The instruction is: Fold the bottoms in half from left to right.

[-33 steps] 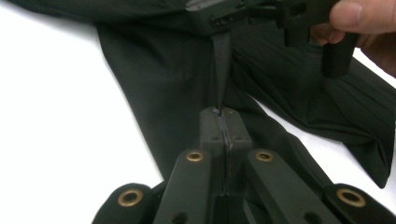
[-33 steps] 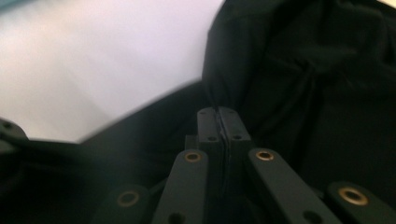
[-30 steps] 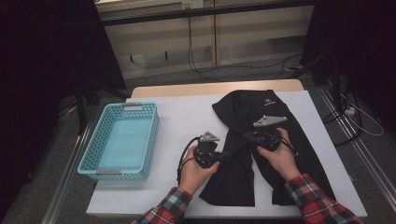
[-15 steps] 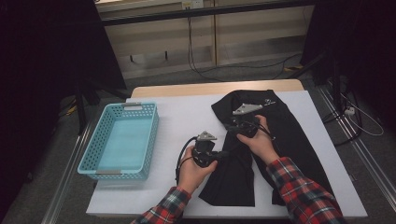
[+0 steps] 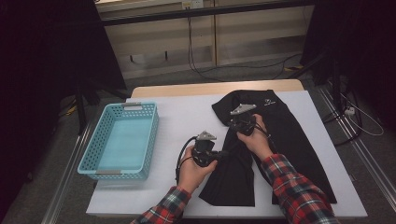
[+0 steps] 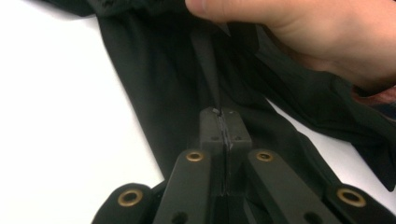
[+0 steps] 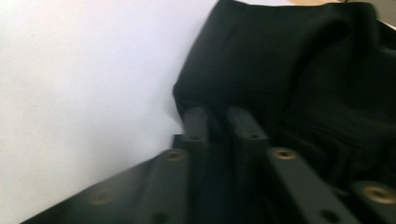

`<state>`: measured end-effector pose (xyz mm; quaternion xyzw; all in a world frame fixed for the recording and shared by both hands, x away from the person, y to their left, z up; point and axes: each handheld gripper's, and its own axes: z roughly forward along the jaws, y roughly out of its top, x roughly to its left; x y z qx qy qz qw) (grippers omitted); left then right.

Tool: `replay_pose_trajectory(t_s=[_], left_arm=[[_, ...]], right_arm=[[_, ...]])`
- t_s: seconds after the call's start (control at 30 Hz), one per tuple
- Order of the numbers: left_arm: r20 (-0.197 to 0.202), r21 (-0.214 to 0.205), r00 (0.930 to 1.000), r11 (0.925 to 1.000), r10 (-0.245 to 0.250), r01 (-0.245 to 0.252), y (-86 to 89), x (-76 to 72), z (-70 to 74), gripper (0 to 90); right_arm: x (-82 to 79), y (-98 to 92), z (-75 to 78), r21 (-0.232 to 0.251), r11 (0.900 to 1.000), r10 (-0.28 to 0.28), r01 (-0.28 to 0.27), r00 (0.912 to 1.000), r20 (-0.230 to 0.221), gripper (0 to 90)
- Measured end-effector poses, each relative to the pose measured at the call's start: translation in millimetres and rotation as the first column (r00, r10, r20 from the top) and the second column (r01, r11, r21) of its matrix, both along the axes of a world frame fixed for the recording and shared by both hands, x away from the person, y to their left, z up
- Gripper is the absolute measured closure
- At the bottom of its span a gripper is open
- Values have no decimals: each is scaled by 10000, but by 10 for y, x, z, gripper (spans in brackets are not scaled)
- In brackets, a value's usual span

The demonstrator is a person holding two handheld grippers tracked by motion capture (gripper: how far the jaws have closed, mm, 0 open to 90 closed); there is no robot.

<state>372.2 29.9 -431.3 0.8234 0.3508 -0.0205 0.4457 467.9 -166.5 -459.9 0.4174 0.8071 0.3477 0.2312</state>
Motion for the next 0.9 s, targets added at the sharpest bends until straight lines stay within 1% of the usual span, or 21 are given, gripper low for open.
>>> replay_pose_trajectory(t_s=[0.03, 0.07, 0.1, 0.13, 0.17, 0.2, 0.27, 0.3, 0.4, 0.43, 0.47, 0.57, 0.6, 0.63, 0.67, 0.7, 0.73, 0.77, 0.8, 0.83, 0.9], left_arm=[[32, 9, 10000, 10000, -50, 50, 2, 1, 13, 899], [71, -25, 10000, 10000, -68, 69, 2, 1, 26, 899], [96, -96, 9999, 9999, -57, 58, -1, -1, 39, 899], [104, -154, 9999, 9999, -69, 71, -5, -2, 53, 899], [150, -243, 9998, 9996, -145, 148, -20, -3, 85, 899], [150, -243, 9998, 9996, -145, 148, -20, -3, 85, 899], [162, -393, 9995, 9988, -282, 288, -57, -7, 121, 899], [207, -459, 9993, 9984, -324, 333, -83, -12, 141, 899], [335, -733, 9979, 9956, -562, 585, -182, -31, 217, 899], [396, -1066, 9963, 9911, -757, 796, -274, -50, 285, 899], [396, -1066, 9963, 9911, -757, 796, -274, -50, 285, 899], [766, -1689, 9901, 9772, -1173, 1289, -447, -79, 405, 894], [989, -2000, 9852, 9670, -1403, 1578, -526, -88, 489, 830], [989, -2000, 9852, 9670, -1403, 1578, -526, -88, 489, 795], [1158, -2057, 9824, 9640, -1468, 1683, -536, -86, 527, 733], [1337, -2033, 9807, 9646, -1423, 1677, -533, -85, 560, 733], [1560, -1862, 9786, 9690, -1339, 1623, -479, -57, 590, 580], [1710, -1712, 9778, 9736, -1213, 1507, -434, -37, 586, 525], [1869, -1386, 9759, 9804, -1128, 1399, -384, -4, 569, 445], [1838, -1126, 9775, 9857, -1032, 1253, -326, 32, 547, 359], [1898, -787, 9785, 9921, -812, 976, -187, 103, 487, 310]], right_arm=[[10, -63, 40, 620, 9980, -107, 104, 9999, 36, 869], [10, -63, 40, 620, 9980, -107, 104, 9999, 36, 869], [6, -136, 107, 1072, 9939, -269, 260, 9996, 69, 874], [6, -136, 107, 1072, 9939, -269, 260, 9996, 69, 874], [-3, -227, 205, 1444, 9888, -422, 389, 9989, 204, 874], [-3, -227, 205, 1444, 9888, -422, 389, 9989, 204, 874], [-6, -334, 332, 1684, 9845, -557, 499, 9980, 298, 874], [-2, -452, 466, 1923, 9789, -788, 691, 9959, 433, 874], [2, -571, 591, 2183, 9722, -992, 851, 9936, 546, 877], [-3, -684, 698, 2456, 9644, -1150, 984, 9919, 543, 879], [-3, -684, 698, 2456, 9644, -1150, 984, 9919, 543, 879], [-39, -880, 823, 2331, 9649, -1398, 1205, 9878, 680, 879], [-74, -1081, 887, 2519, 9565, -1692, 1472, 9833, 677, 880], [-74, -1081, 887, 2519, 9565, -1692, 1472, 9833, 677, 880], [-111, -1342, 971, 2523, 9474, -2235, 1967, 9713, 819, 881], [-111, -1342, 971, 2523, 9474, -2235, 1967, 9713, 819, 881], [-125, -1622, 1050, 2618, 9291, -2924, 2611, 9522, 882, 872], [-120, -1739, 1064, 2753, 9168, -3209, 2892, 9440, 770, 801], [-104, -1807, 1053, 2809, 9105, -3327, 3033, 9410, 624, 631], [-100, -1821, 1040, 2551, 9161, -3338, 3094, 9409, 575, 559], [-132, -1766, 992, 2175, 9307, -3119, 2941, 9487, 514, 526]])
